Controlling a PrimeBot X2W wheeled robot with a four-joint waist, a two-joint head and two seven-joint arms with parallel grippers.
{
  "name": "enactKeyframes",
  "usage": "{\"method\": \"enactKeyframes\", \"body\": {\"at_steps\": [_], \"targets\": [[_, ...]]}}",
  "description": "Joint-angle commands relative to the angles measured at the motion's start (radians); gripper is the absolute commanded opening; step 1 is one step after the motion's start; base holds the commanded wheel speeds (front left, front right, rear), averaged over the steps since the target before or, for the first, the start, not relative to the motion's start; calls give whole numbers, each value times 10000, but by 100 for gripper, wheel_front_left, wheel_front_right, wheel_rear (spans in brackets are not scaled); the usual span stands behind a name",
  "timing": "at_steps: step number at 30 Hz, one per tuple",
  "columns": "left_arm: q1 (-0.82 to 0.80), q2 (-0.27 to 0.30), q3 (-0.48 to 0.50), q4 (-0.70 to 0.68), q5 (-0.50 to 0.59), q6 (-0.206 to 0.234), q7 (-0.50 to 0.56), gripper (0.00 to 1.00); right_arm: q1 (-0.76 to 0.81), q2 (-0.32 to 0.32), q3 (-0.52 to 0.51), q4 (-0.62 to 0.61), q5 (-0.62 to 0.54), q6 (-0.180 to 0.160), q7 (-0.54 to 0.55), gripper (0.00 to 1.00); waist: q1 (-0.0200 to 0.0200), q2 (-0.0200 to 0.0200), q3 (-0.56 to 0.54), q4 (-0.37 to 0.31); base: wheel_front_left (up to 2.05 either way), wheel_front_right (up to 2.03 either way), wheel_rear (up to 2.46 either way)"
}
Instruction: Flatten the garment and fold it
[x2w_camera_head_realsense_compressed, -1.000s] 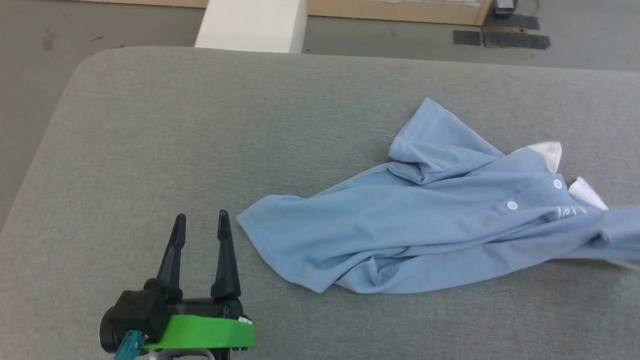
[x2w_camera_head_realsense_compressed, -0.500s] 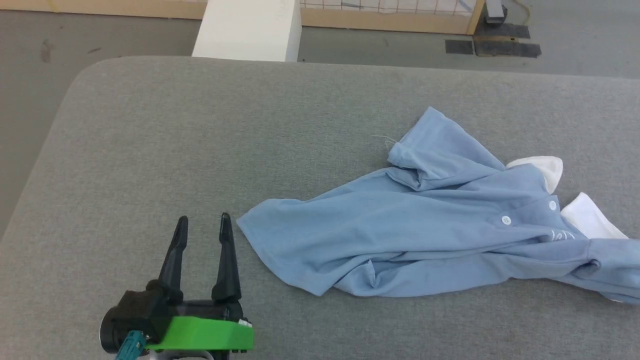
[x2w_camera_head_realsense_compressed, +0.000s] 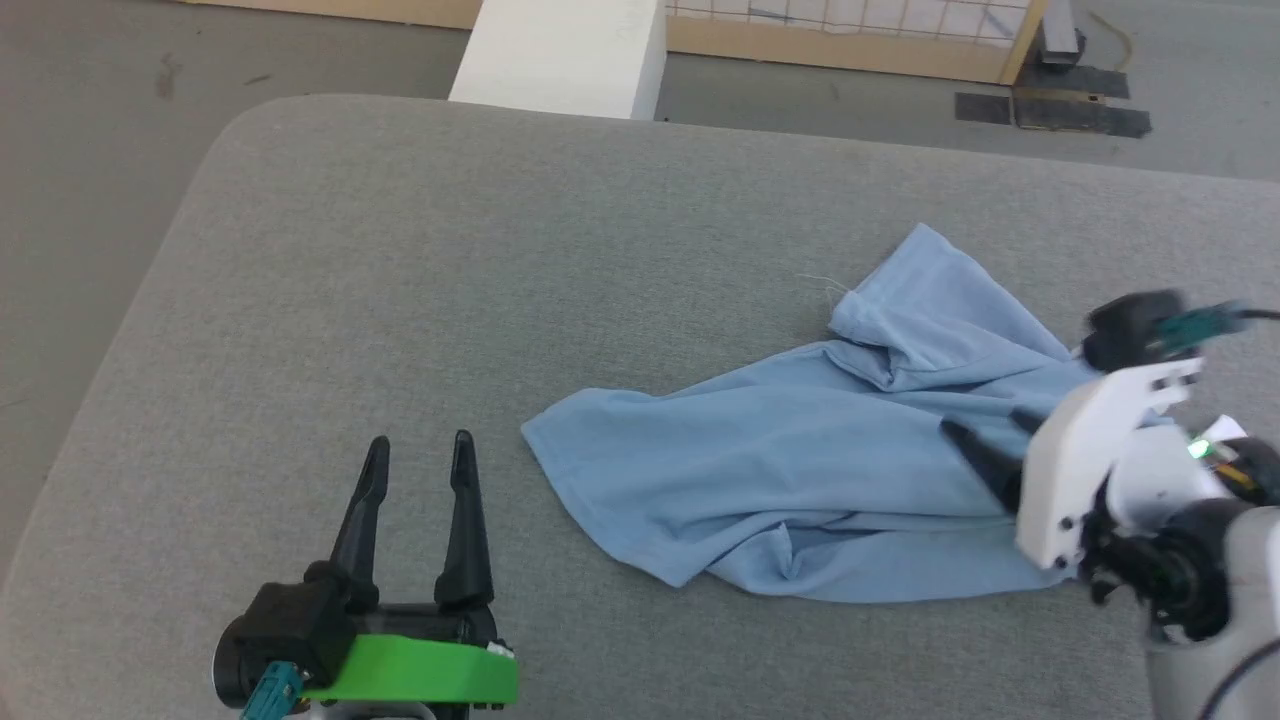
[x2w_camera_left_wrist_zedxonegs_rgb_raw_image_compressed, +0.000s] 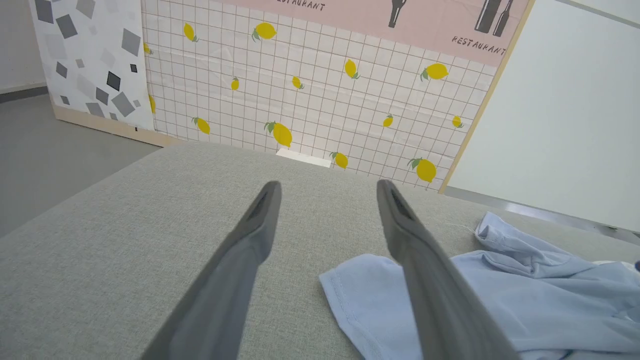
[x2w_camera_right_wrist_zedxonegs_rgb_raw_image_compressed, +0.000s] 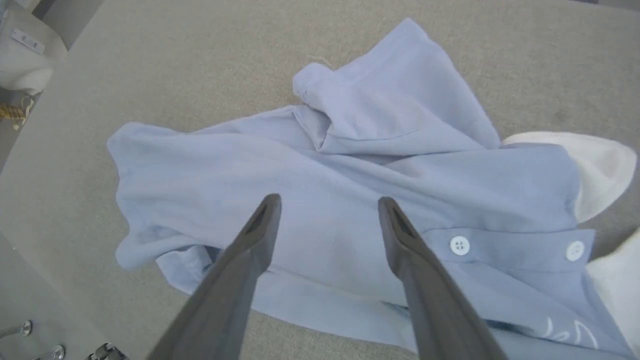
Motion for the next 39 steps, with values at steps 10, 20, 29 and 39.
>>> {"method": "enactKeyframes", "body": {"at_steps": [10,20,29,39], "targets": [[-22,-20,-59,26,-103,73,-36,100,-12,-408,1728,2687,-603,-13,274,100,0,0,119,698,0,0,0],[-106,-20,7,-3,-96,91,-36,100,-813,-288,2132,3746,-545,-13,-1543,0,0,0,164,561,0,0,0],[-186,-20,36,37,-88,29,-36,100,336,-1790,3203,1609,1509,-13,65,0,0,0,110,-295,0,0,0],[-147,-20,102,96,-92,-28,-36,100,2780,-2588,2182,42,2223,-13,1176,36,0,0,135,-900,0,0,0]]}}
